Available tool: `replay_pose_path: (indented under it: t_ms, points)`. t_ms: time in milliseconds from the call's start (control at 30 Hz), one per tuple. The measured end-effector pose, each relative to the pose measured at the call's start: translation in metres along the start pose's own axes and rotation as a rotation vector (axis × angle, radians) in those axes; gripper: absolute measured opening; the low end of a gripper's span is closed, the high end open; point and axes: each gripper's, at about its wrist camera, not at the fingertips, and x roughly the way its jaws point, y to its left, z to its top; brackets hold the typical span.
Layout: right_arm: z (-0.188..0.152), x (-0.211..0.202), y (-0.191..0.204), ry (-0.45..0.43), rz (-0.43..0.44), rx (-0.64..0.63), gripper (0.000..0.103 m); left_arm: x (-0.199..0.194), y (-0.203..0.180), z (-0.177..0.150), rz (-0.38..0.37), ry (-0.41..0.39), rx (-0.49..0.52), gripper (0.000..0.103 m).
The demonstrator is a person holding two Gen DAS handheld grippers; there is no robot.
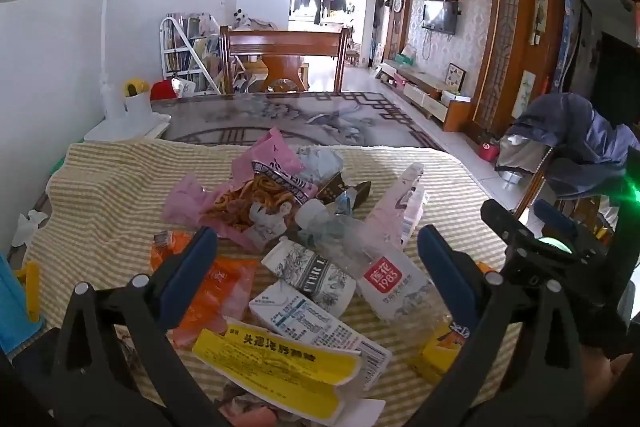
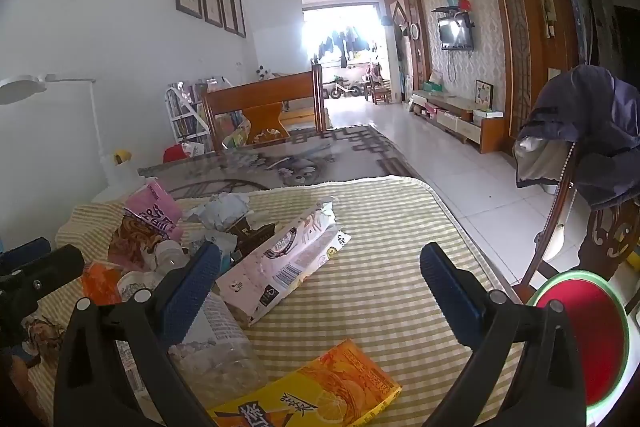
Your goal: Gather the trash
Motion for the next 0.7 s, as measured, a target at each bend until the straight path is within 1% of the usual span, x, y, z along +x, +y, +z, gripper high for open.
replay_pose_path:
  t_ms: [200,400,467,700]
  points:
    - [-0.001,0.002,-0.008,0.018,0.000,0.016,0.096,0.001,-0.001,-0.004,-0.002,0.012,-0.012,0.098]
    - [-0.002,0.002,-0.009,0.025,-0.004,0.022,0.096,0.002,-0.001,-0.010,-0.013,0.031,-0.045,0.098]
    - [-0.002,0.002,-0.009,0.026,-0.004,0.021,0.096,0.005,0.010,-0.001,-0.016,0.039,-0.053,0.098]
    - [-0.002,0.003,-0.009,0.028,-0.005,0.020,0.096,0.007,0.010,-0.003,-0.011,0.055,-0.049,0.098]
